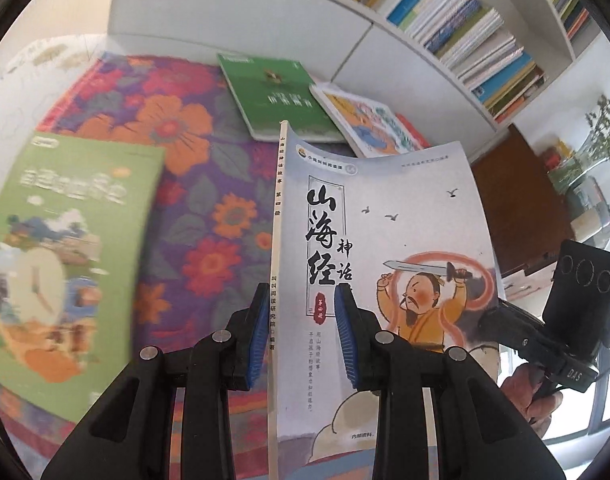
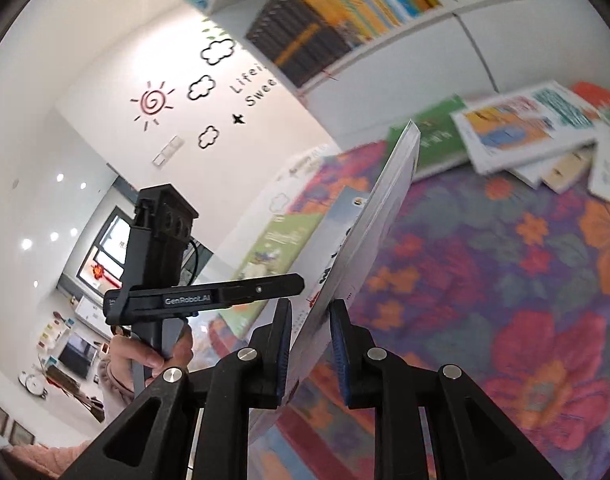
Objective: Organize books
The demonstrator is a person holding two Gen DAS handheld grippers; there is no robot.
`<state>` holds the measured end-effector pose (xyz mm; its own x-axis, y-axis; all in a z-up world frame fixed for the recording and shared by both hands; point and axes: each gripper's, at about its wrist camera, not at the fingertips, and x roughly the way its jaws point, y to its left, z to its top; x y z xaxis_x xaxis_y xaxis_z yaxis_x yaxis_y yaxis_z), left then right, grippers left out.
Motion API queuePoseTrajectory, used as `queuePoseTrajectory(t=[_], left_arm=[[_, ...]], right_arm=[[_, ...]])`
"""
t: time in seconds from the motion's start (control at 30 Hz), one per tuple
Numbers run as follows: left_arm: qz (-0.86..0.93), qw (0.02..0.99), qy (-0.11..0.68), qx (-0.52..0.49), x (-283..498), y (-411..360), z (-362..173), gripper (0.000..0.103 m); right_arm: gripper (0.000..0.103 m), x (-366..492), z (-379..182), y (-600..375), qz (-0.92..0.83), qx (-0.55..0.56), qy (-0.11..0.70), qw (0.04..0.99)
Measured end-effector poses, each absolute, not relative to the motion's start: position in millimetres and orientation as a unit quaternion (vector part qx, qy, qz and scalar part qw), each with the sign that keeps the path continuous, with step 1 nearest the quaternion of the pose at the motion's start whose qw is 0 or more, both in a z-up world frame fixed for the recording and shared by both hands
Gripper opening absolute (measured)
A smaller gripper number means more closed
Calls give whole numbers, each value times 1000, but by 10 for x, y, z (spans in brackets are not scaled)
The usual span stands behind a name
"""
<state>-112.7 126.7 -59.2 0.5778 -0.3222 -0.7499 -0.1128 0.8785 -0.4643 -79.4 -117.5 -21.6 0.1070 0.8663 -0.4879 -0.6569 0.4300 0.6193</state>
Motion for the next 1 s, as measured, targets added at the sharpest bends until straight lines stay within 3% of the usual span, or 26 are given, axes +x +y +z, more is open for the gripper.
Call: queuePoseTrajectory(t=[0.53, 1.0], left_arm=[[-70, 868, 410, -272, -1495, 2380, -385, 29], [-76, 862, 408, -290, -1518, 3250, -703, 31]], right_arm=[[19, -1127, -57, -156, 524, 95, 421, 734], [19, -1006, -593, 723, 492, 115, 485, 713]])
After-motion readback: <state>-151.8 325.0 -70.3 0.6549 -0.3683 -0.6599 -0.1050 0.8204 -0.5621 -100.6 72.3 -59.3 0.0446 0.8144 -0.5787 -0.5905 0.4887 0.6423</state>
